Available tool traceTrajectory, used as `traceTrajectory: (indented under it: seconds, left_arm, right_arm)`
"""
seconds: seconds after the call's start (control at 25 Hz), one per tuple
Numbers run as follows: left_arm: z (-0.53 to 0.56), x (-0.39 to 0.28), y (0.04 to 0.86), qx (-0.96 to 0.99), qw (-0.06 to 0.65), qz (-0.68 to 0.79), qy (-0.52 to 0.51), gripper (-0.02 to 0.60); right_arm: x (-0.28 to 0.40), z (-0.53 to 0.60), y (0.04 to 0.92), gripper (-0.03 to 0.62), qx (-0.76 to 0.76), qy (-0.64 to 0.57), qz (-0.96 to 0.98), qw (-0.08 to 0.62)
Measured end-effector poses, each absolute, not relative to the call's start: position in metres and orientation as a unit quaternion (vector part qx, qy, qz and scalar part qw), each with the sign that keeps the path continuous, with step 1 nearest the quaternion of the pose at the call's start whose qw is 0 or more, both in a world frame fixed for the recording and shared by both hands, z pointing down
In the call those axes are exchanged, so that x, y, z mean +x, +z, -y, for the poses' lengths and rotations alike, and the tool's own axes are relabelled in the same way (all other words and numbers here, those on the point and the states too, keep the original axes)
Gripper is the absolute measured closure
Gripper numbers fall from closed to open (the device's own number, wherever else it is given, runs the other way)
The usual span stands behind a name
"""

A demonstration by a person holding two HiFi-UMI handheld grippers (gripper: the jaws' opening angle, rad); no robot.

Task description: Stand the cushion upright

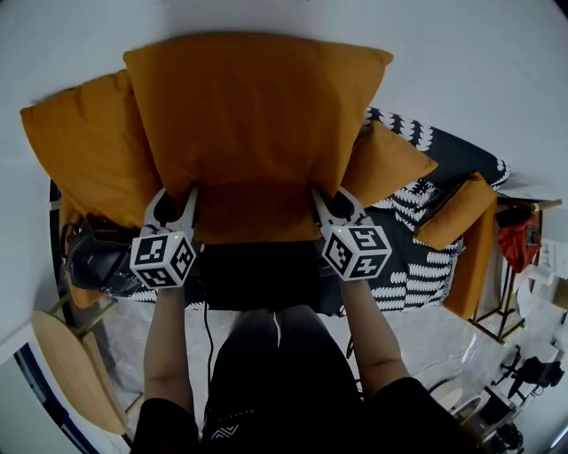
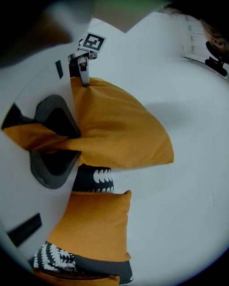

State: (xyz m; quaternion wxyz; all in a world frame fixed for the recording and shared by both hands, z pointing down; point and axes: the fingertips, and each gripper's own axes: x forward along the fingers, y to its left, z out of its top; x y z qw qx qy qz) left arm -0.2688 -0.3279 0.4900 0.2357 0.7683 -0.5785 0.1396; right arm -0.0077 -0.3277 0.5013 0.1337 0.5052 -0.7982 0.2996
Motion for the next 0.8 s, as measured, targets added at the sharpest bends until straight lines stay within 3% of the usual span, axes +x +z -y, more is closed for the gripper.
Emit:
traceTrajectory:
  seconds: [0.8]
  left_arm:
    - [0.344, -0.271, 0.555, 0.747, 0.256, 0.582, 0.194, 0.383]
  right_arm:
    - [-0.006, 0.340, 0.562, 0.488, 0.506, 0.319, 0.785, 0.158]
